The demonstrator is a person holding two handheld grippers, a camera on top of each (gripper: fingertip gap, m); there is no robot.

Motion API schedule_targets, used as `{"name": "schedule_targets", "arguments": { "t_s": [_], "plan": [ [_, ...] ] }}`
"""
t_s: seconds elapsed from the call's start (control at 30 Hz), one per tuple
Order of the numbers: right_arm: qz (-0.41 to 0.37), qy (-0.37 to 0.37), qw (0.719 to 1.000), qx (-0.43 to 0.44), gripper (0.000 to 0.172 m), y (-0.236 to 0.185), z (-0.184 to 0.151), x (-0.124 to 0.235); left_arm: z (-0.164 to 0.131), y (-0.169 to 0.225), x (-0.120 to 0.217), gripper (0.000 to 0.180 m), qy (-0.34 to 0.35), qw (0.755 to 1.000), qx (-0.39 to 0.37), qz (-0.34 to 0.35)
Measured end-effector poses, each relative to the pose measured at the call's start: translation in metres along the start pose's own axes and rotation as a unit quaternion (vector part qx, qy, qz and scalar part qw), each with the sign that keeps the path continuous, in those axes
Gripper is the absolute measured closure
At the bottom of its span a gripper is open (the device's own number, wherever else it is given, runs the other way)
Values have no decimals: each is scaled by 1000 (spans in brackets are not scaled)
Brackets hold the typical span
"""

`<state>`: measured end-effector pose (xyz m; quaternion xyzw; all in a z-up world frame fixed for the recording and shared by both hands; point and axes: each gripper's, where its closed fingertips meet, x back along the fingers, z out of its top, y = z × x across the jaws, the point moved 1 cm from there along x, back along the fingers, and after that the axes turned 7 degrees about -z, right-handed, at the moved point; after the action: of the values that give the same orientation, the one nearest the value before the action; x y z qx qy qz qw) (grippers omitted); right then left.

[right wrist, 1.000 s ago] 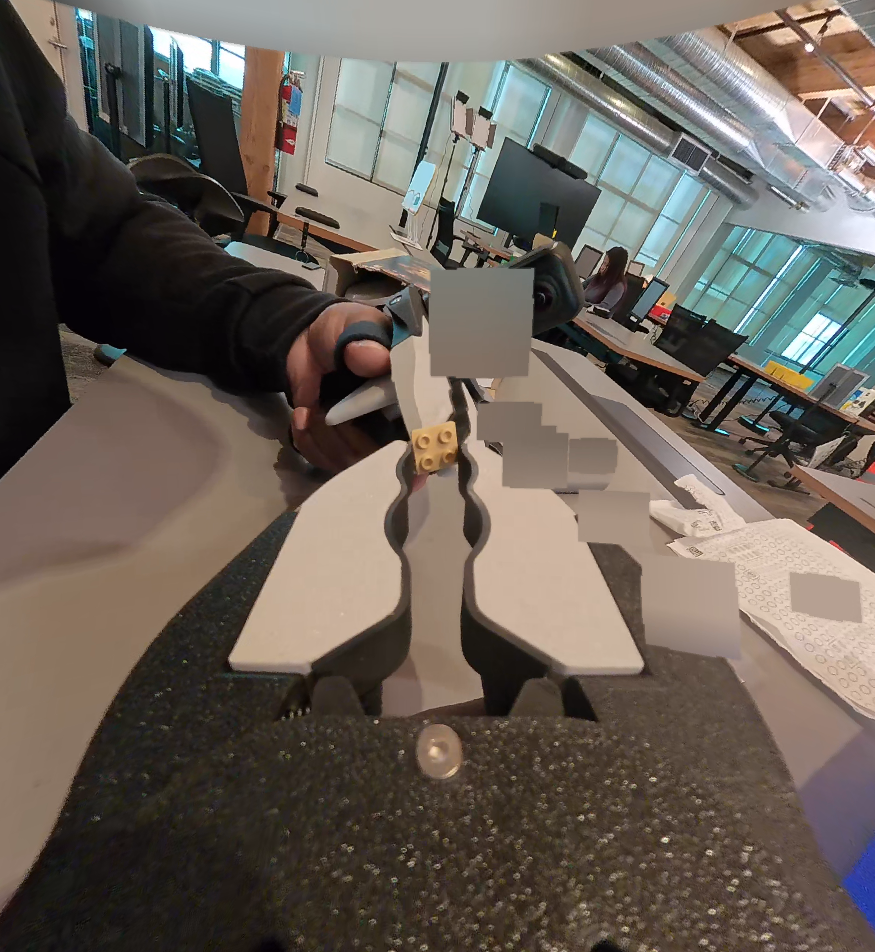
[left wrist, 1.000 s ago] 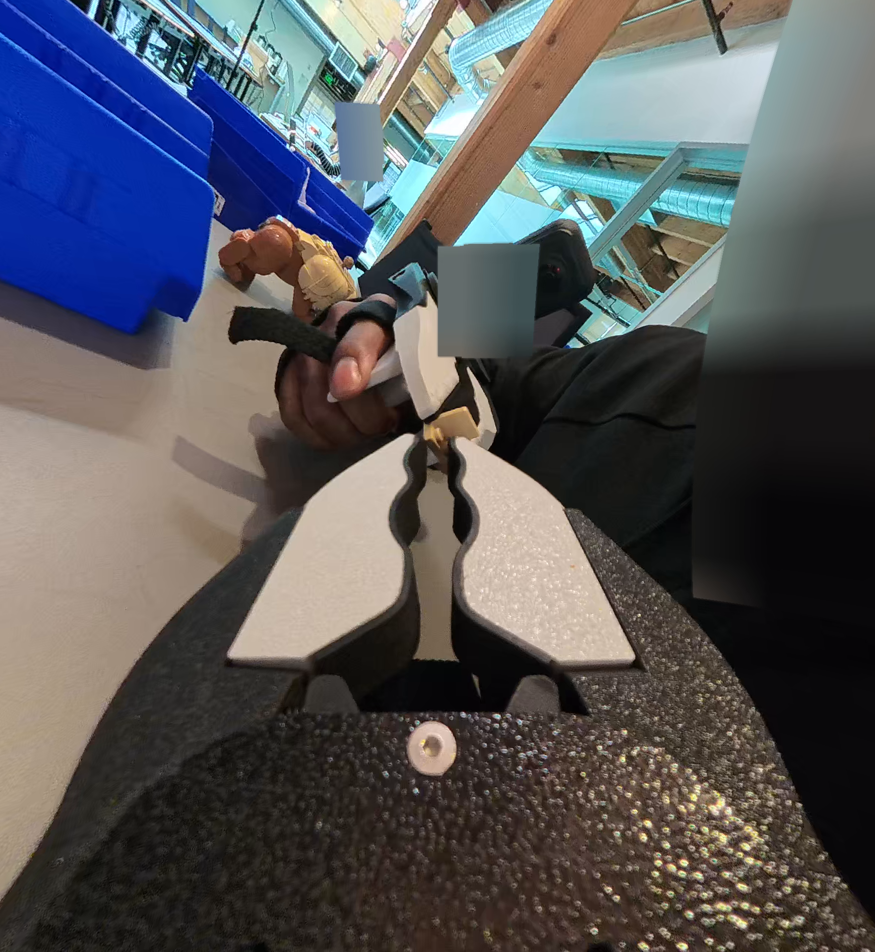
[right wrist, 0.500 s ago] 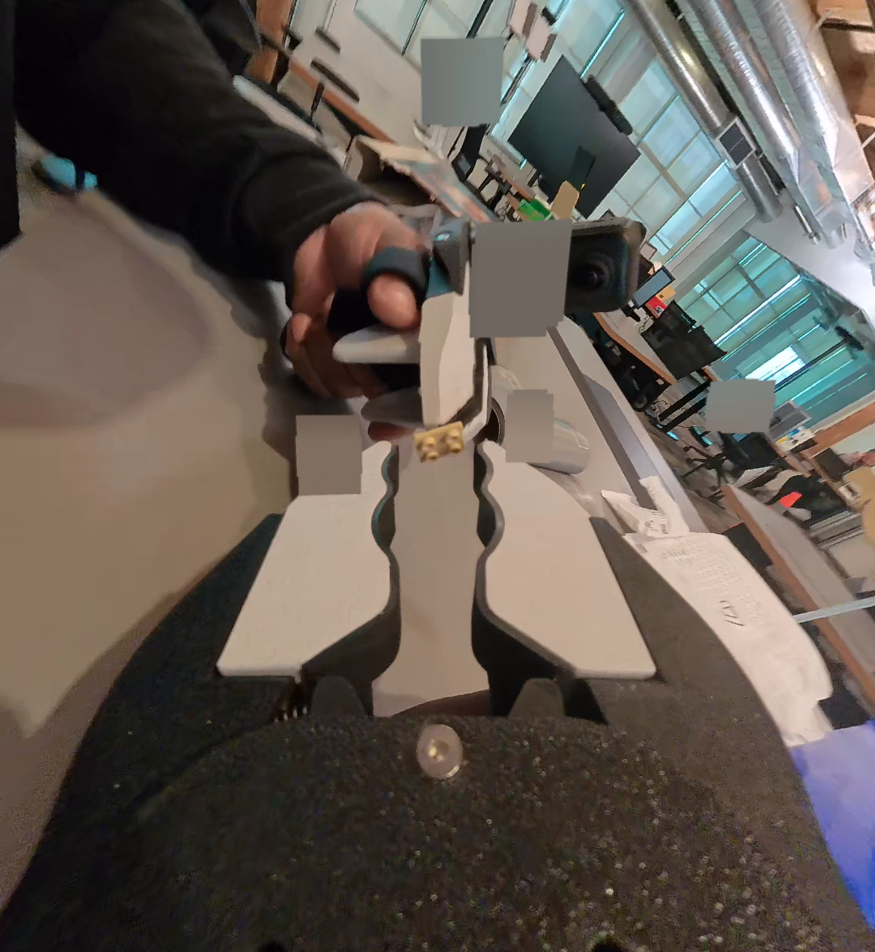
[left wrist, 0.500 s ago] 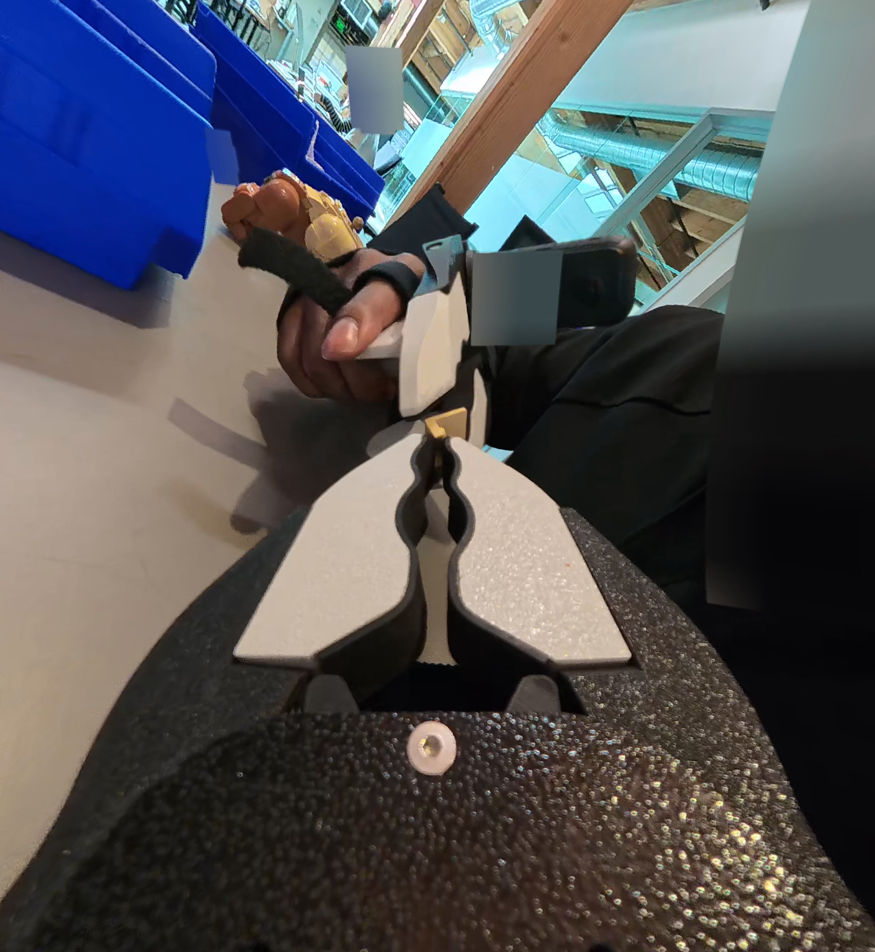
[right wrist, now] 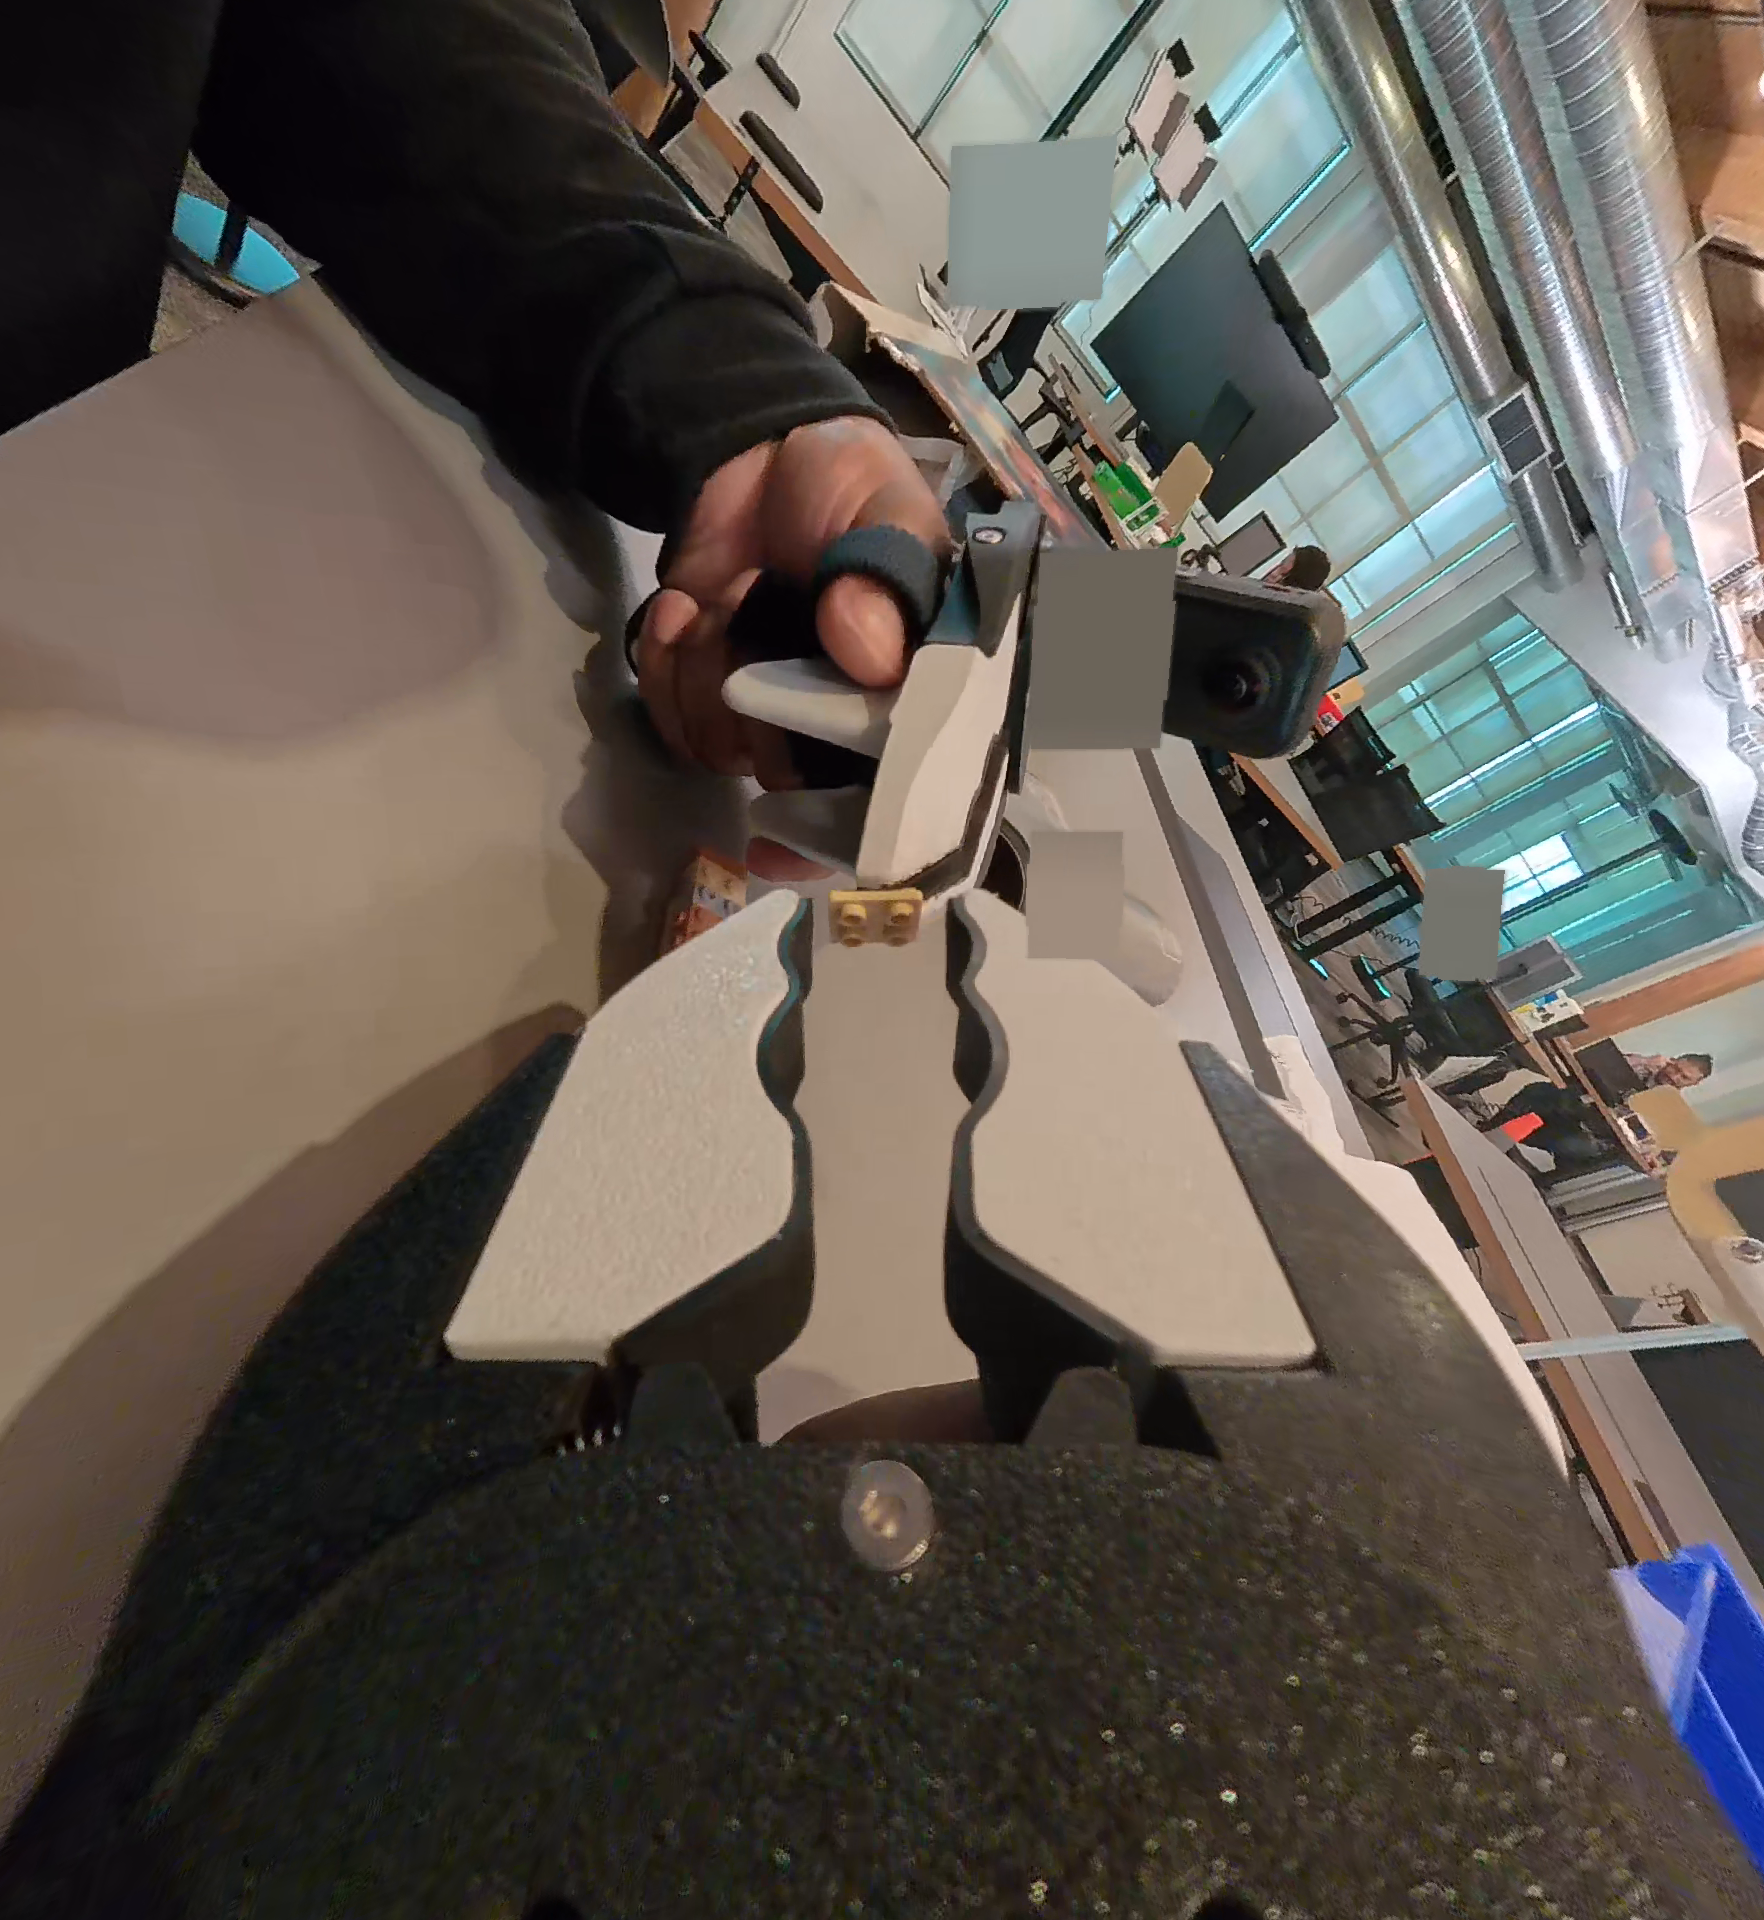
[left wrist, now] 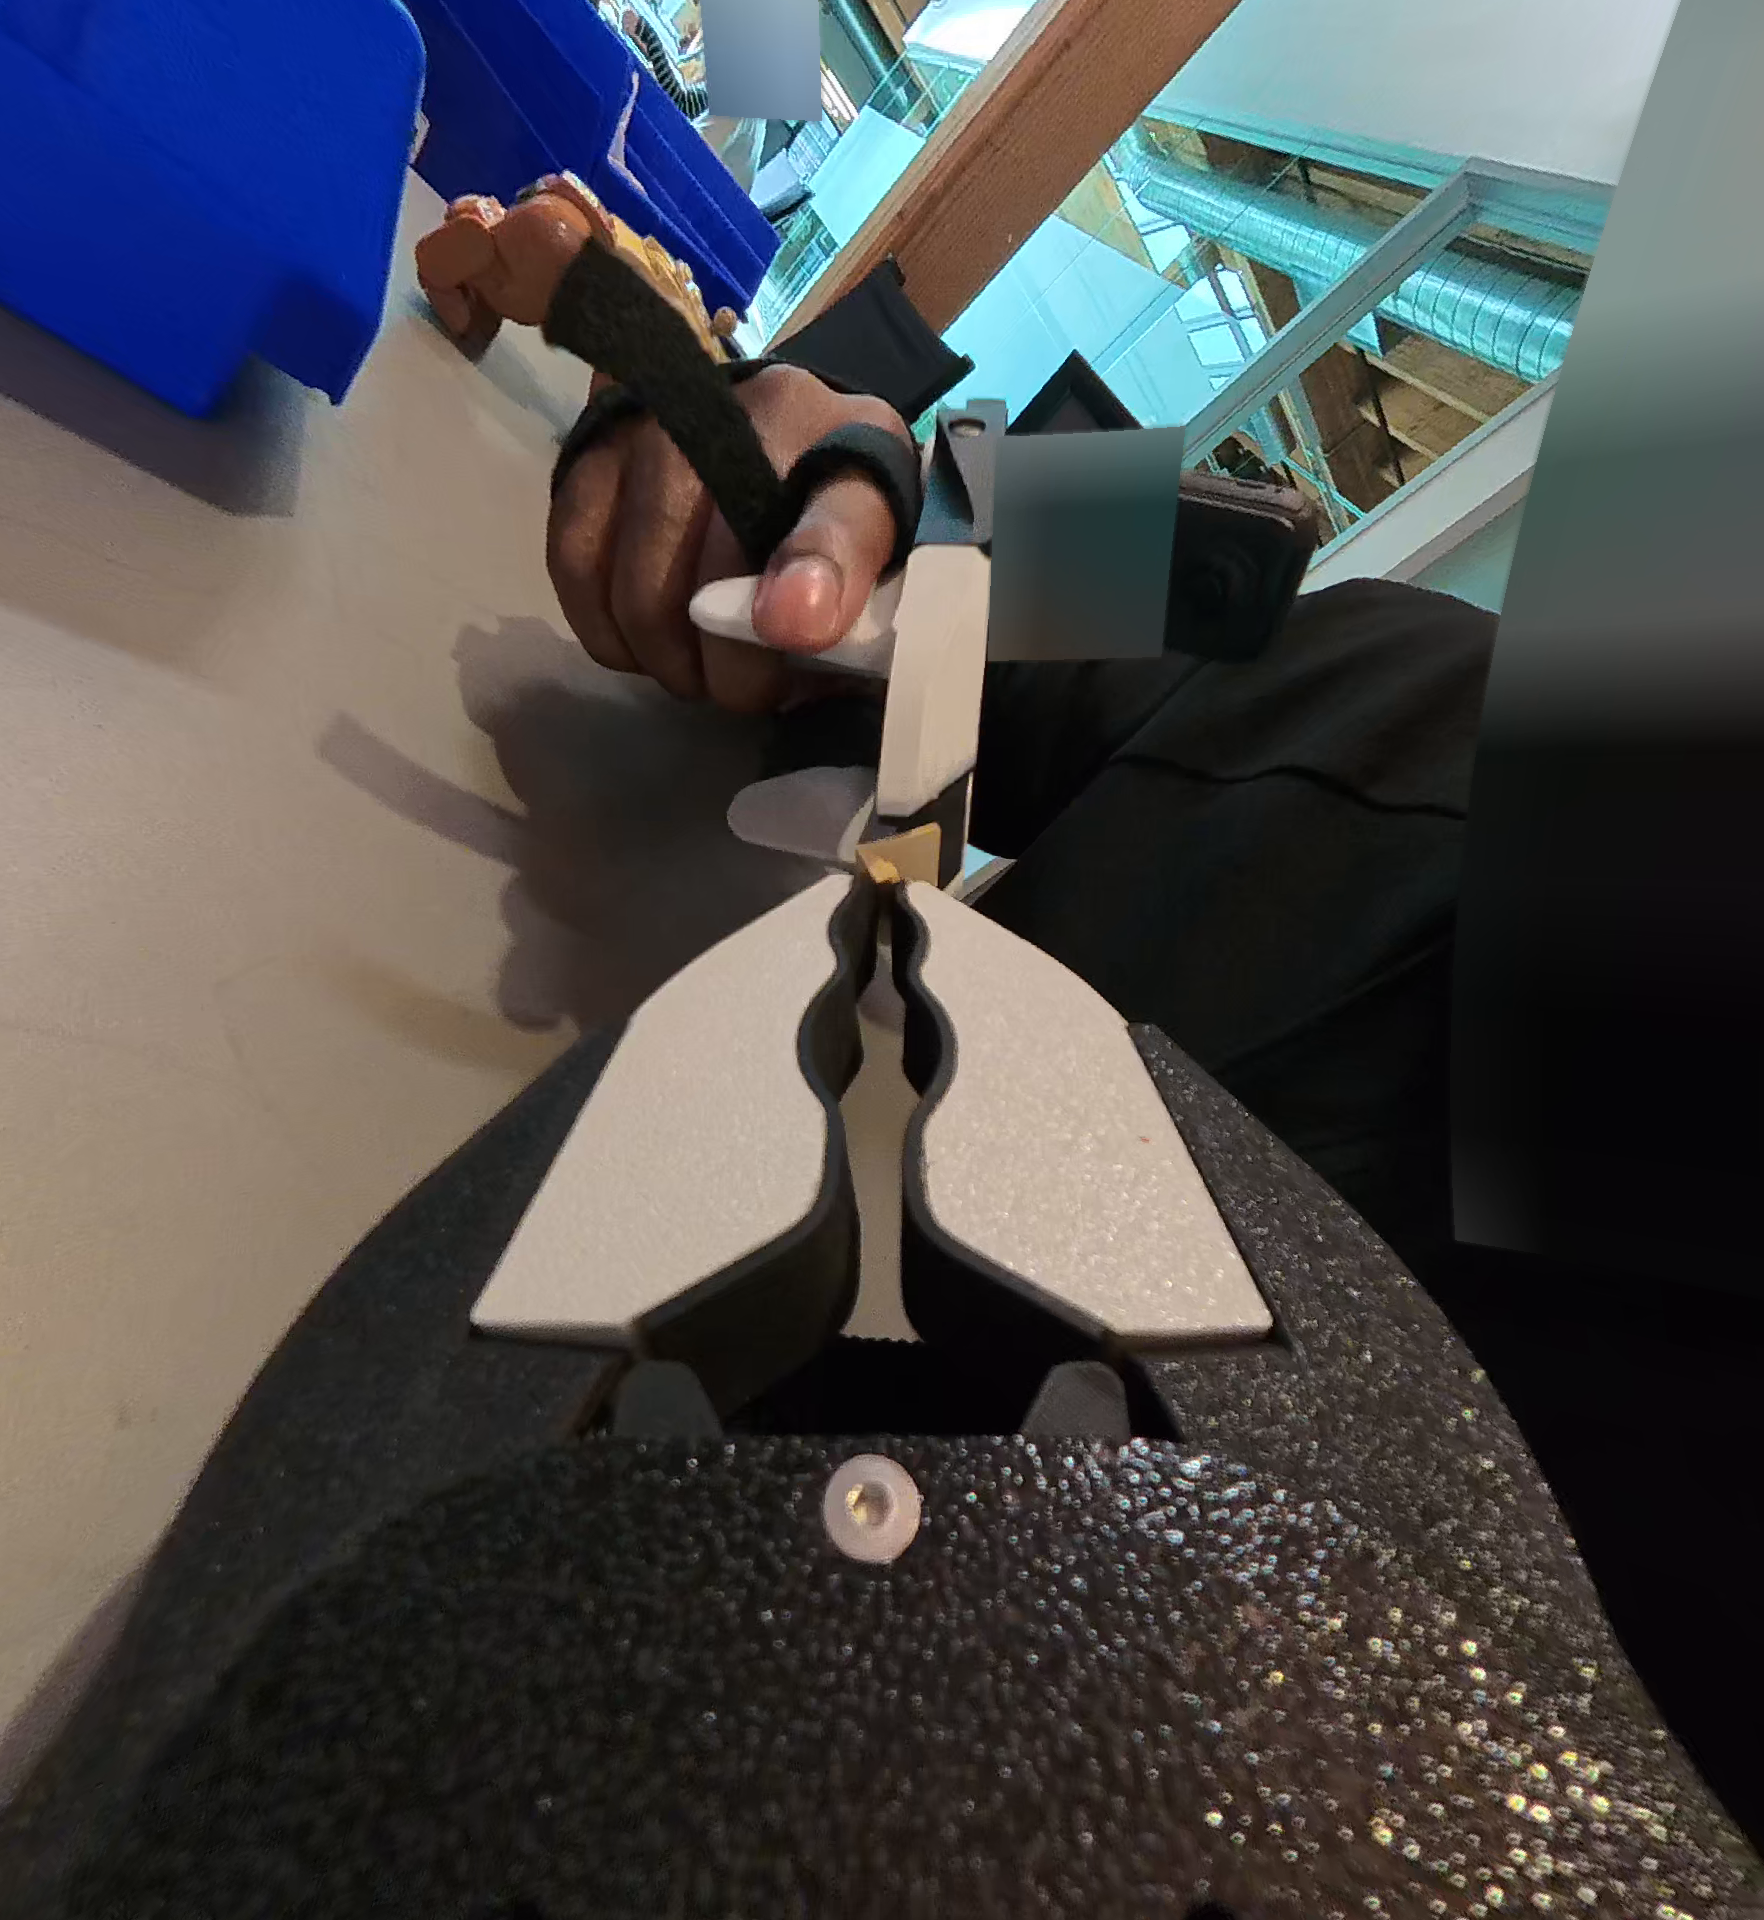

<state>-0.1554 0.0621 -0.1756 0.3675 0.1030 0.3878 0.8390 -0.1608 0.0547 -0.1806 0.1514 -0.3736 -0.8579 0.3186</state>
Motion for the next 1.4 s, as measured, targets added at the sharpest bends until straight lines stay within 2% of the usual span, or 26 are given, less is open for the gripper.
{"name": "schedule_targets", "arguments": {
  "t_s": [0.07, 0.17, 0.27, 0.3, 0.37, 0.47, 0.5, 0.6, 0.73, 0.9, 1.0, 1.17, 1.4],
  "plan": [
    [3, 0, 1000, 1, 155, -2, 0, -1, -1, -1, -1, 178, -2, 1000, 4, 0],
    [0, -11, 1000, -2, 155, -1, -3, -2, 0, -3, 0, 178, -1, 1000, -1, 8],
    [-1, -29, 999, -36, 155, 4, -8, -2, 3, -11, 6, 170, -25, 995, -64, 69],
    [1, -38, 998, -55, 155, 6, -10, -1, 0, -19, 12, 162, -58, 986, -106, 115],
    [10, -59, 994, -92, 155, 9, -17, -1, -7, -33, 24, 155, -134, 951, -192, 202],
    [18, -79, 987, -138, 155, 12, -25, 0, -18, -39, 27, 154, -216, 901, -273, 260],
    [23, -86, 985, -150, 155, 12, -28, 0, -24, -39, 24, 152, -238, 891, -284, 261],
    [35, -112, 979, -165, 156, 8, -36, -2, -31, -37, 16, 150, -258, 884, -290, 260],
    [50, -132, 976, -167, 156, 1, -40, -3, -39, -48, 17, 149, -296, 861, -286, 299],
    [81, -134, 971, -182, 156, -10, -39, -4, -48, -53, 11, 147, -314, 858, -273, 300],
    [101, -134, 964, -204, 156, -17, -38, -5, -53, -55, 10, 158, -324, 855, -274, 298],
    [127, -155, 953, -226, 155, -26, -41, -6, -51, -56, 8, 160, -311, 866, -260, 294],
    [141, -174, 944, -243, 155, -31, -46, -6, -44, -55, 5, 161, -285, 868, -273, 300]
  ]
}}
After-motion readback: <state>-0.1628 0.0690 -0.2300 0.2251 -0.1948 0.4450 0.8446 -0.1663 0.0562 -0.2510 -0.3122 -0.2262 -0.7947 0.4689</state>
